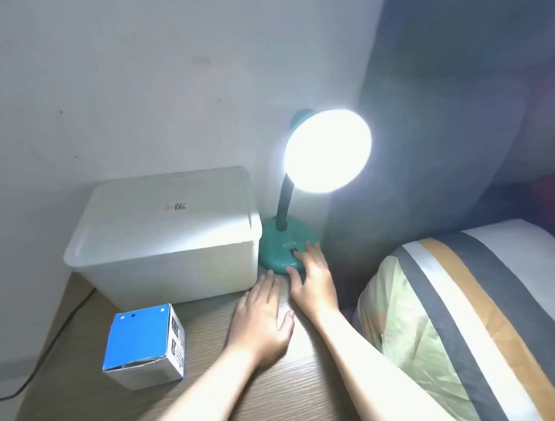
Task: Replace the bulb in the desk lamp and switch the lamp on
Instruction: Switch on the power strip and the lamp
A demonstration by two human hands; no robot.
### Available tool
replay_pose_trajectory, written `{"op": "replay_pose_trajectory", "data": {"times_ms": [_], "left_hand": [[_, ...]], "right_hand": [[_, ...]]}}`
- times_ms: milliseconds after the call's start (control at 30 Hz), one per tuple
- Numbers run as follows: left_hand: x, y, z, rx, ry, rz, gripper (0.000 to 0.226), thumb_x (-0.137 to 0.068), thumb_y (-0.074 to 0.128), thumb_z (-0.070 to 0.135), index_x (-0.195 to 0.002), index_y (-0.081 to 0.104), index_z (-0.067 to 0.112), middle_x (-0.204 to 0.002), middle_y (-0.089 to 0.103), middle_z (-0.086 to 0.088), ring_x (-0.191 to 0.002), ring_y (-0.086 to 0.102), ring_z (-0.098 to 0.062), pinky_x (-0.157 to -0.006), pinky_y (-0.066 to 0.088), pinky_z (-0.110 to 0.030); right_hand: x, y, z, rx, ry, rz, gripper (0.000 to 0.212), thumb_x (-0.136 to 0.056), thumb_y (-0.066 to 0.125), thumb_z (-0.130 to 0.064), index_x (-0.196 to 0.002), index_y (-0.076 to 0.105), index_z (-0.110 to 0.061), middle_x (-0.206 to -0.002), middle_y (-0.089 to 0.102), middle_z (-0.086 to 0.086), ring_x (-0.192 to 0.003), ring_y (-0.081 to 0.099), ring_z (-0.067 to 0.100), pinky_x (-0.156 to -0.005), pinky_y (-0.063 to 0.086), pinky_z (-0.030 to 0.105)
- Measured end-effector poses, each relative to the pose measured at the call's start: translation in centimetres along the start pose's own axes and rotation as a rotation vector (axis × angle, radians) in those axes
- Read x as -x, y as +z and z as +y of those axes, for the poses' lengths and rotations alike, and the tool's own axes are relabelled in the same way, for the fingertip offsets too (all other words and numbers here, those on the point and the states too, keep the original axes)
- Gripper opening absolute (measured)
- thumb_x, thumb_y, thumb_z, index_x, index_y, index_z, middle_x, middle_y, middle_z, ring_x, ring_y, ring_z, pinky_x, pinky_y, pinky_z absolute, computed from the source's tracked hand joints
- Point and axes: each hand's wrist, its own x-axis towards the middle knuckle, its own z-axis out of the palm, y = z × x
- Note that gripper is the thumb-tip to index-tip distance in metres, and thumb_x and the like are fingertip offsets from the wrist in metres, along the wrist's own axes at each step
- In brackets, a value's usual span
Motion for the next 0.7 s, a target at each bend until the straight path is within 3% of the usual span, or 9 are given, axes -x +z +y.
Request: {"op": "replay_pose_trajectory", "data": {"times_ms": [233, 367, 700], "left_hand": [[-0.07, -0.02, -0.01, -0.001, -0.008, 0.002, 0.070, -0.085, 0.032, 0.049, -0.146, 0.015, 0.020, -0.158, 0.013, 0.000, -0.145, 0.009, -0.013, -0.116, 0.009, -0.031], [-0.08, -0.13, 0.02, 0.008, -0.014, 0.001, 0.070, -0.086, 0.035, 0.048, -0.146, 0.015, 0.020, -0.157, 0.014, 0.000, -0.144, 0.009, -0.013, -0.116, 0.011, -0.032], [-0.13, -0.24, 0.02, 0.043, -0.019, -0.007, 0.071, -0.083, 0.036, 0.049, -0.146, 0.016, 0.021, -0.157, 0.014, 0.001, -0.144, 0.010, -0.013, -0.116, 0.012, -0.033]], "right_hand": [[0.00, -0.21, -0.35, 0.003, -0.012, -0.014, 0.035, -0.085, 0.062, -0.009, -0.120, 0.058, -0.009, -0.140, 0.048, 0.013, -0.139, 0.030, 0.028, -0.111, 0.021, 0.026], [-0.04, -0.05, -0.26, 0.031, 0.000, -0.032, 0.036, -0.086, 0.060, -0.013, -0.121, 0.057, -0.010, -0.141, 0.046, 0.013, -0.139, 0.029, 0.026, -0.113, 0.027, 0.034], [-0.11, 0.17, -0.15, 0.081, 0.013, -0.045, 0.039, -0.087, 0.059, -0.017, -0.125, 0.055, -0.014, -0.142, 0.041, 0.013, -0.139, 0.026, 0.027, -0.107, 0.033, 0.036]]}}
